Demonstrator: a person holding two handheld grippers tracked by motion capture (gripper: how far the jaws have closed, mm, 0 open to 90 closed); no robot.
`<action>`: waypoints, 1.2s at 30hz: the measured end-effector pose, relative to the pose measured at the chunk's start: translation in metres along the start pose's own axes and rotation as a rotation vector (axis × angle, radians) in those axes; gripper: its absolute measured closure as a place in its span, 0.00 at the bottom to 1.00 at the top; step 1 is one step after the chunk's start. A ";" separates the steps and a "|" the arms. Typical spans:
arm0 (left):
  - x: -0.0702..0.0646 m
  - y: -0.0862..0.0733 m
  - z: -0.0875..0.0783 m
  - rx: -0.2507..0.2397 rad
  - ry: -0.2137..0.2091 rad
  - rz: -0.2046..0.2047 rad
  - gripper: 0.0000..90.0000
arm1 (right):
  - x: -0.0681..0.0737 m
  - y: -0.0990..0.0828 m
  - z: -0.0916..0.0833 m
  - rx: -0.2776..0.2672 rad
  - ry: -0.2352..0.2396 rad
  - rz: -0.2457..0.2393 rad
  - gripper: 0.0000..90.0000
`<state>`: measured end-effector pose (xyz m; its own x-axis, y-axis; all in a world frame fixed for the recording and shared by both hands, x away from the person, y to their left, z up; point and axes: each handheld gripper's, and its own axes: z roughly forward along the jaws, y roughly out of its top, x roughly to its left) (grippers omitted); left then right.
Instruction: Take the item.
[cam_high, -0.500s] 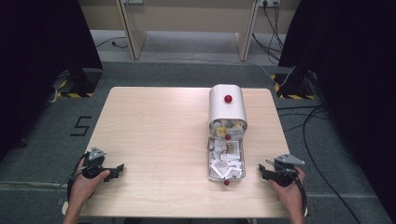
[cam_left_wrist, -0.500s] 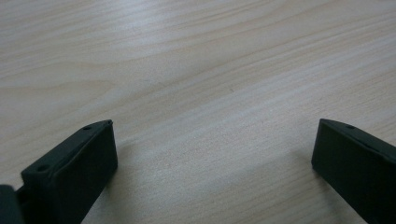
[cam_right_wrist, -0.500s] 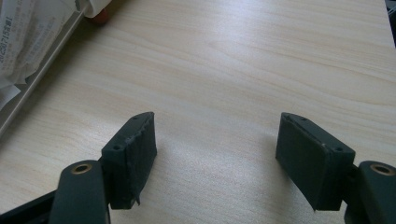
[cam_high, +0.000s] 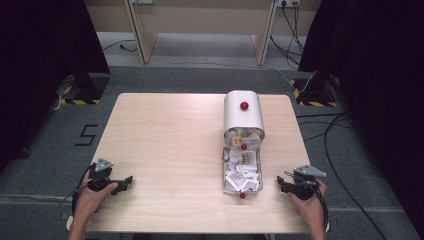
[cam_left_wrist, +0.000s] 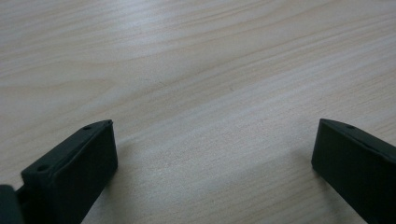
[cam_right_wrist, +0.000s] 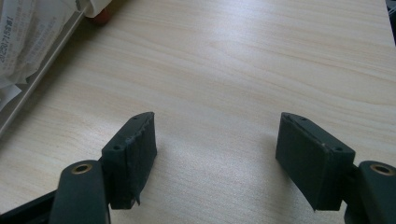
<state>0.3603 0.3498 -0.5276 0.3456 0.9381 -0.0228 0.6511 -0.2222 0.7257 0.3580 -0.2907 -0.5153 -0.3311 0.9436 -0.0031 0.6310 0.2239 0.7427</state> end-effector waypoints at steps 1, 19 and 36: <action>0.000 0.000 0.000 0.000 0.000 0.000 0.00 | 0.000 0.000 0.000 0.001 0.000 0.001 0.33; 0.001 0.000 0.000 0.000 -0.005 0.004 0.00 | 0.000 -0.001 -0.003 -0.026 -0.003 -0.004 0.34; 0.001 0.001 0.001 0.000 -0.007 0.006 0.00 | 0.006 0.008 -0.019 -0.089 0.007 -0.022 0.38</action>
<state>0.3614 0.3507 -0.5275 0.3537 0.9351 -0.0232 0.6491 -0.2275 0.7259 0.3478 -0.2877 -0.4964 -0.3489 0.9370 -0.0159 0.5588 0.2216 0.7991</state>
